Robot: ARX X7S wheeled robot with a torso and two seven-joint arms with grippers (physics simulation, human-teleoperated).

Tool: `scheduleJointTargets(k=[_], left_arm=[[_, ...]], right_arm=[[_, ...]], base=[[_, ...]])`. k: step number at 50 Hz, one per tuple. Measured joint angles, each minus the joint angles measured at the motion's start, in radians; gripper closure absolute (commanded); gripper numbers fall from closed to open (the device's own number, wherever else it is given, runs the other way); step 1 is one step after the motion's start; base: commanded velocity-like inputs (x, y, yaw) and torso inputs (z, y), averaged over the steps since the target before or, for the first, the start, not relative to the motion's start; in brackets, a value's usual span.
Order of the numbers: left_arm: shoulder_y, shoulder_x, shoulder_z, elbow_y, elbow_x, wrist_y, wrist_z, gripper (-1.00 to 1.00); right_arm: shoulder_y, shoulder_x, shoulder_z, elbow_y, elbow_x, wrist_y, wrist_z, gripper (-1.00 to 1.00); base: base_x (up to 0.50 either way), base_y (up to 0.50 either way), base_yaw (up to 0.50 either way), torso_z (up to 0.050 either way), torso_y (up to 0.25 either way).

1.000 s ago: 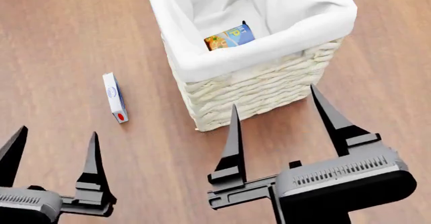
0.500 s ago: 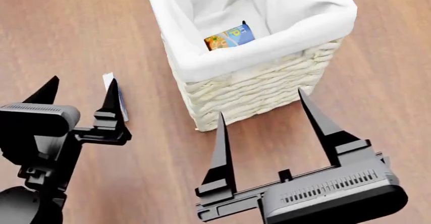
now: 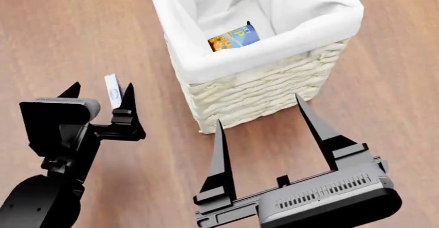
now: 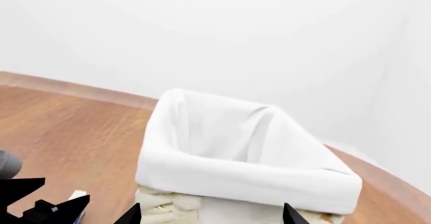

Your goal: Pick up the alphabet soup and the cream cheese box, and put them in the basket.

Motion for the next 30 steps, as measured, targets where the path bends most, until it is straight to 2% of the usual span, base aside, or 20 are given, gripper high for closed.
scheduleJointTargets(k=[12, 30], left_arm=[[-0.06, 0.041, 0.003, -0.198, 0.012, 0.08, 0.04, -1.0], [-0.097, 0.067, 0.013, -0.329, 0.02, 0.139, 0.054, -1.0]], right_arm=[[-0.008, 0.0, 0.001, -0.004, -0.004, 0.009, -0.002, -1.0], [-0.013, 0.008, 0.003, -0.022, -0.012, 0.026, -0.004, -1.0]], base=[[0.0, 0.0, 0.0, 0.0, 0.0], [0.0, 0.0, 0.0, 0.0, 0.0]])
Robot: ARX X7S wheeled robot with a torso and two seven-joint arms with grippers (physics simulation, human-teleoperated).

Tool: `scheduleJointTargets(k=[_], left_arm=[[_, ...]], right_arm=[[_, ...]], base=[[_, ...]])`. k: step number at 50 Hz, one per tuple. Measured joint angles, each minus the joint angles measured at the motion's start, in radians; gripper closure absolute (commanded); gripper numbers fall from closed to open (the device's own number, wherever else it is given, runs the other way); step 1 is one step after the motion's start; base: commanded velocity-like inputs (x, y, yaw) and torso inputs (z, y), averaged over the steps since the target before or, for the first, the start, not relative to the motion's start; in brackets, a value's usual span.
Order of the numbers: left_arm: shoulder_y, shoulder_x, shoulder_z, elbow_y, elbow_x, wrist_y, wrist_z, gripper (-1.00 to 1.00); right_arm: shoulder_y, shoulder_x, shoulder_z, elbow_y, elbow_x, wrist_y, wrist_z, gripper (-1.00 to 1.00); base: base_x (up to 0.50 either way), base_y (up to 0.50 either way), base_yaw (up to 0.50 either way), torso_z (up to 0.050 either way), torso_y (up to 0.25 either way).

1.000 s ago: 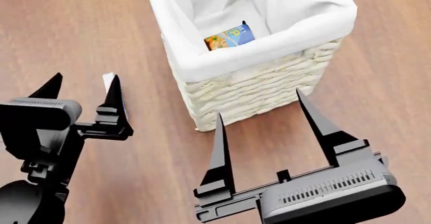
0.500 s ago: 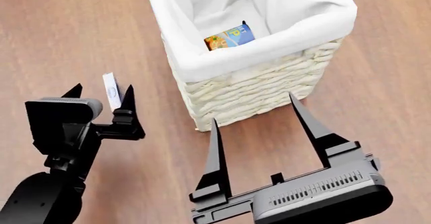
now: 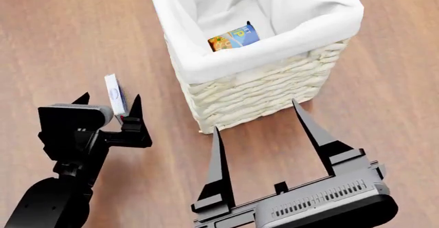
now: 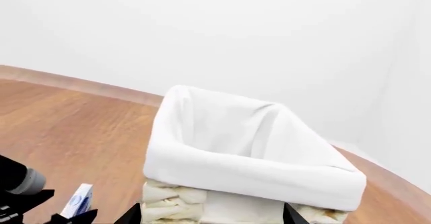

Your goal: Pick up the alphabet soup and the cream cheese box, and put them in the basket.

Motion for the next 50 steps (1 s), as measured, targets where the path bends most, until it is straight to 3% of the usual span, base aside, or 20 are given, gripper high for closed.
scheduleJointTargets(k=[14, 15, 34, 50], left_arm=[[-0.028, 0.018, 0.004, -0.106, 0.001, 0.052, 0.015, -1.0], [-0.029, 0.019, 0.004, -0.11, 0.0, 0.055, 0.017, 1.0], [-0.016, 0.001, 0.018, -0.054, -0.011, 0.021, 0.014, 1.0], [0.011, -0.171, 0.05, 0.528, -0.046, -0.26, -0.103, 1.0]], right_arm=[[-0.011, 0.001, 0.004, -0.004, -0.005, 0.002, -0.002, -1.0], [-0.012, 0.0, 0.004, -0.004, -0.005, 0.002, -0.002, -1.0], [-0.028, -0.004, 0.01, -0.003, -0.009, 0.005, -0.007, -1.0], [-0.039, -0.006, 0.017, -0.007, -0.012, 0.004, -0.008, -1.0]], base=[[0.0, 0.0, 0.0, 0.0, 0.0], [0.0, 0.0, 0.0, 0.0, 0.0], [0.0, 0.0, 0.0, 0.0, 0.0], [0.0, 0.0, 0.0, 0.0, 0.001]])
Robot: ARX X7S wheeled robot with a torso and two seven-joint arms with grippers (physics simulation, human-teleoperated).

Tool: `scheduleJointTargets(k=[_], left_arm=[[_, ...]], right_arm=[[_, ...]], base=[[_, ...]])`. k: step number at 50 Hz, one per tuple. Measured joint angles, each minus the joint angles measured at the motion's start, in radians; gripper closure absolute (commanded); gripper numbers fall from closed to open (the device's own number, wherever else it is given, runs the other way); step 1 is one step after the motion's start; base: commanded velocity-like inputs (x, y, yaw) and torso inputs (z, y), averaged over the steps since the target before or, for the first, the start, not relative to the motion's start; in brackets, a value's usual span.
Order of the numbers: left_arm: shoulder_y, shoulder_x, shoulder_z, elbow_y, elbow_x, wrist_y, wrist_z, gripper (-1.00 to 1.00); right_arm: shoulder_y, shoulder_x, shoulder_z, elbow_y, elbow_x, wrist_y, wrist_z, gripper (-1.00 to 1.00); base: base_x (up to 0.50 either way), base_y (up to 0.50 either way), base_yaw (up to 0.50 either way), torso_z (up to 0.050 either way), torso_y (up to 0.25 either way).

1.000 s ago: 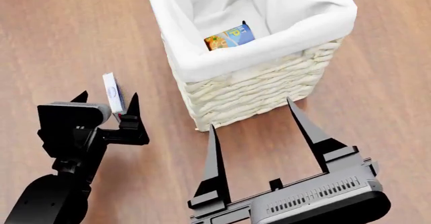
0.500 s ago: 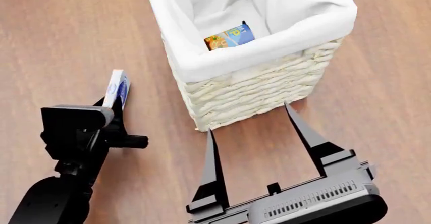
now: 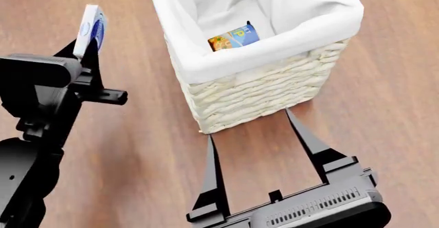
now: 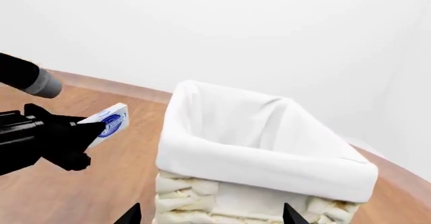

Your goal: Pick up the alphabet soup and the cream cheese box, and put them in the basket.

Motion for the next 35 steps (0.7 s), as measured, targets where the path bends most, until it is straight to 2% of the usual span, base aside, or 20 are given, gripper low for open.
scheduleJointTargets(k=[10, 19, 28, 35], left_arm=[[-0.062, -0.076, 0.02, 0.254, -0.024, -0.14, -0.013, 1.0], [-0.146, -0.122, 0.027, 0.372, -0.046, -0.223, 0.006, 1.0], [-0.262, -0.13, 0.045, 0.384, -0.062, -0.277, 0.068, 1.0], [-0.362, -0.102, 0.065, 0.296, -0.079, -0.306, 0.147, 1.0]], right_arm=[[-0.003, 0.005, 0.004, -0.008, -0.002, 0.001, -0.002, -1.0], [-0.007, 0.011, 0.01, -0.011, -0.001, 0.001, -0.001, -1.0], [-0.008, 0.014, 0.014, -0.015, -0.001, 0.007, -0.001, -1.0], [-0.008, 0.019, 0.016, -0.024, -0.004, 0.015, 0.002, -1.0]], base=[[0.0, 0.0, 0.0, 0.0, 0.0], [0.0, 0.0, 0.0, 0.0, 0.001], [0.0, 0.0, 0.0, 0.0, 0.0], [0.0, 0.0, 0.0, 0.0, 0.001]])
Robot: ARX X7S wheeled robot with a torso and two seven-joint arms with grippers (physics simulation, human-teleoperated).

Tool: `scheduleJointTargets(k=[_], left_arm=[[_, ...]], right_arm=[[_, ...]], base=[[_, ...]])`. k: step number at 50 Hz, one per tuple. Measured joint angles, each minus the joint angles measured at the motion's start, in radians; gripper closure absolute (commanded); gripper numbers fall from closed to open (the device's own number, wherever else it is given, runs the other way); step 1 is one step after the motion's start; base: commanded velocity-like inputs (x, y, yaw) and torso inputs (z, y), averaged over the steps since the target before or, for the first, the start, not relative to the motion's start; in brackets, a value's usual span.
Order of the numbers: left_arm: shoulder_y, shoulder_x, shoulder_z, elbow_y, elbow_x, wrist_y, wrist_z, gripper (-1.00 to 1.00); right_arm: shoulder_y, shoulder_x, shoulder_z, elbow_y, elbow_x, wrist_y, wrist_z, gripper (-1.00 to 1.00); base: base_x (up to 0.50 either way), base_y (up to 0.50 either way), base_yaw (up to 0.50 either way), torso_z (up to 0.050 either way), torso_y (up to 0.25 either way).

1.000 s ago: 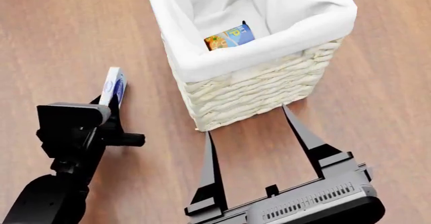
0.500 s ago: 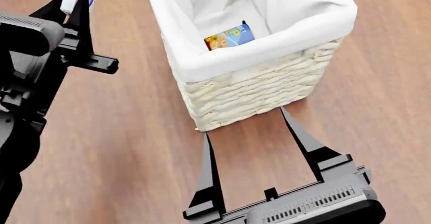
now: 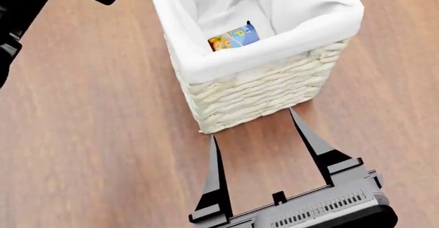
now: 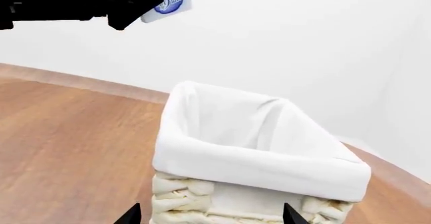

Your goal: Pick up the alphabet soup and the cream cheese box, and put them in the basket.

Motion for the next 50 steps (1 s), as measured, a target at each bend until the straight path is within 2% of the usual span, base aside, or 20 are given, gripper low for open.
scheduleJointTargets(k=[11, 24, 35, 50], left_arm=[[-0.184, 0.089, 0.077, -0.279, -0.007, -0.067, 0.209, 1.0], [-0.374, 0.223, 0.158, -0.68, 0.022, -0.054, 0.43, 1.0], [-0.419, 0.25, 0.187, -0.732, -0.01, -0.14, 0.537, 1.0], [-0.408, 0.264, 0.223, -0.723, -0.017, -0.174, 0.581, 1.0]], right_arm=[[-0.003, 0.007, 0.003, -0.015, -0.007, 0.011, 0.006, -1.0], [-0.011, 0.016, 0.005, -0.024, -0.015, 0.016, 0.009, -1.0], [-0.022, 0.021, 0.007, -0.027, -0.02, 0.016, 0.012, -1.0], [-0.031, 0.025, 0.012, -0.032, -0.018, 0.019, 0.01, -1.0]], base=[[0.0, 0.0, 0.0, 0.002, 0.0], [0.0, 0.0, 0.0, 0.0, 0.001], [0.0, 0.0, 0.0, 0.0, 0.001], [0.0, 0.0, 0.0, 0.0, 0.001]])
